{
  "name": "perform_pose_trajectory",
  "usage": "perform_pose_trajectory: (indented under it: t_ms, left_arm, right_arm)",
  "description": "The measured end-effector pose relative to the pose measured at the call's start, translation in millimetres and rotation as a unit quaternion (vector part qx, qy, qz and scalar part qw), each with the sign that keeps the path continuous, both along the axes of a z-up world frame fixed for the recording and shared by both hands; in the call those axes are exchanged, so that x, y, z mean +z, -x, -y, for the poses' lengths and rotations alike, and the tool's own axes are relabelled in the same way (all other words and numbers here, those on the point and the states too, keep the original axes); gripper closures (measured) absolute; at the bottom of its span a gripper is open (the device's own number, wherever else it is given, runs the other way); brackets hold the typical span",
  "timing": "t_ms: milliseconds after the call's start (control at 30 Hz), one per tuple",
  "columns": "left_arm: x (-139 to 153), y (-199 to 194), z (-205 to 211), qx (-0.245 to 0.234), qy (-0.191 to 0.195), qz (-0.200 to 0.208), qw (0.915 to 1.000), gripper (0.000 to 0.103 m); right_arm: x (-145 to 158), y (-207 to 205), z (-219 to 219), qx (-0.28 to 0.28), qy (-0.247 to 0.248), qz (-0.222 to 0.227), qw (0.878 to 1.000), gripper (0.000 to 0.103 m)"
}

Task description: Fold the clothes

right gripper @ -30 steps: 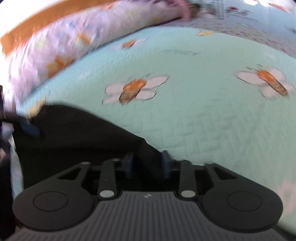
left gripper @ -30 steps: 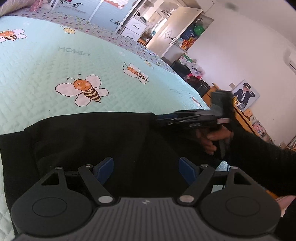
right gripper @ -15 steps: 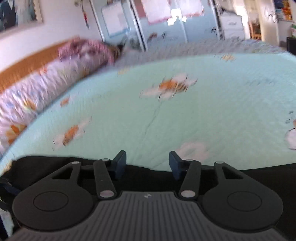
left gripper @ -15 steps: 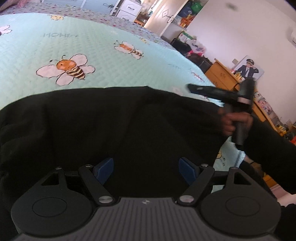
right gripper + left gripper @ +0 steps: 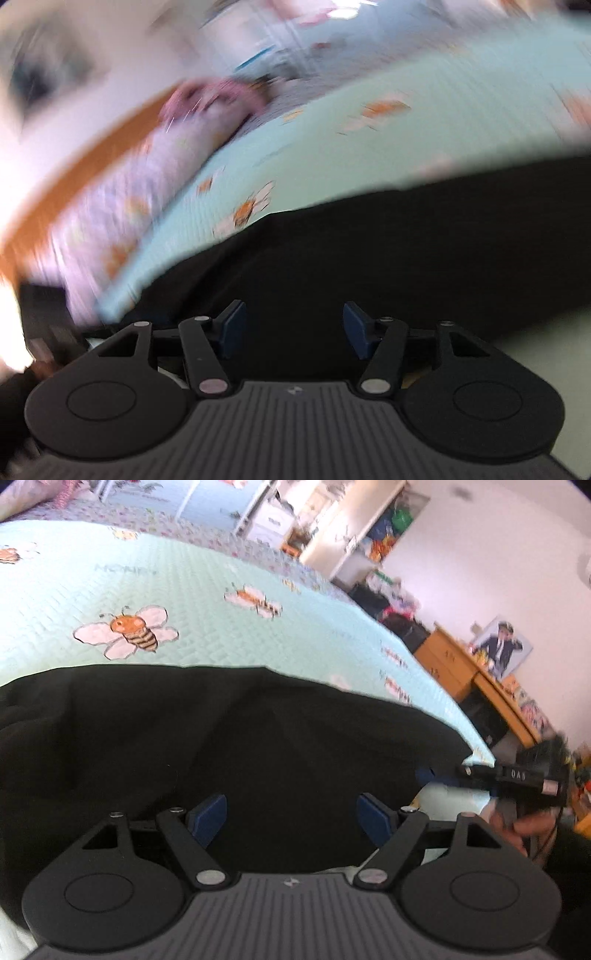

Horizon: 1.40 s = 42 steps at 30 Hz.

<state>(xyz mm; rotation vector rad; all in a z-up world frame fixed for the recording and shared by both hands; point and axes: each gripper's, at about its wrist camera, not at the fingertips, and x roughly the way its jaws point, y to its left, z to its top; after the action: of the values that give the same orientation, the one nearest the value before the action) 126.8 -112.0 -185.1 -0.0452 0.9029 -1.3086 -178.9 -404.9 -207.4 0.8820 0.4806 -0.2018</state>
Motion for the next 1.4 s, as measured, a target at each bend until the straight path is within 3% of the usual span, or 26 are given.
perform_pose_trajectory:
  t_ms: [67,200,300,367,433,533,667,733,800,867,967,1100,1167,1267,1333,1400]
  left_arm:
    - [1.7,7.3,-7.7,0.021,0.021,-0.006,0.9995,0.022]
    - [4.2,19.6,-14.0,0.056,0.030,-0.009,0.9979,0.022]
    - [4.1,24.8,-16.1,0.067,0.032,-0.009,0.9972,0.022]
    - [3.0,26.2,-15.5,0.071,0.029,-0.009,0.9971,0.022]
    - [1.0,27.3,-13.2,0.071,0.025,-0.011,0.9971,0.022]
    - [-1.0,30.6,-4.1,0.065,0.013,-0.011,0.9978,0.022]
    - [-0.3,36.9,10.6,0.056,0.000,-0.008,0.9984,0.022]
    - [1.2,39.6,16.7,0.053,-0.003,-0.008,0.9986,0.022]
    - [0.9,41.0,22.2,0.050,-0.010,-0.007,0.9987,0.022]
    - [-0.1,42.3,28.1,0.047,-0.019,-0.006,0.9987,0.022]
    - [-1.7,43.1,34.0,0.044,-0.027,-0.006,0.9986,0.022]
    - [-3.5,45.6,39.3,0.041,-0.034,-0.008,0.9986,0.022]
    - [-3.8,49.1,43.3,0.038,-0.037,-0.009,0.9985,0.022]
    - [-3.6,53.6,49.6,0.034,-0.040,-0.009,0.9986,0.022]
    - [-1.8,57.6,53.4,0.031,-0.041,-0.007,0.9986,0.022]
    - [1.1,61.8,55.7,0.026,-0.040,-0.005,0.9988,0.022]
  right_arm:
    - [-13.4,21.4,6.3,-0.041,-0.068,0.008,0.997,0.042]
    - [-28.4,60.9,23.4,-0.142,-0.121,0.021,0.982,0.041]
    - [-28.9,109.5,55.3,-0.262,-0.131,0.039,0.955,0.030]
    - [-30.0,146.0,81.9,-0.340,-0.130,0.038,0.931,0.029]
    - [-32.5,182.6,110.5,-0.393,-0.102,0.035,0.913,0.029]
    - [-43.4,213.0,148.5,-0.412,-0.091,0.044,0.905,0.029]
    - [-49.3,221.0,183.2,-0.427,-0.095,0.073,0.896,0.029]
    - [-43.8,222.6,189.2,-0.430,-0.072,0.075,0.897,0.030]
    - [-42.0,215.0,195.0,-0.427,-0.048,0.065,0.901,0.044]
    - [-40.1,208.4,199.7,-0.429,-0.029,0.047,0.902,0.069]
    - [-36.1,206.9,202.6,-0.421,-0.004,0.037,0.906,0.084]
    - [-18.6,188.3,199.9,-0.391,0.034,0.054,0.918,0.091]
    - [-5.0,170.3,186.6,-0.351,0.079,0.072,0.930,0.091]
    - [6.2,127.6,156.1,-0.265,0.163,0.052,0.949,0.091]
    - [1.5,105.0,141.8,-0.229,0.204,0.024,0.951,0.091]
    - [-8.7,108.0,144.6,-0.262,0.181,0.028,0.947,0.092]
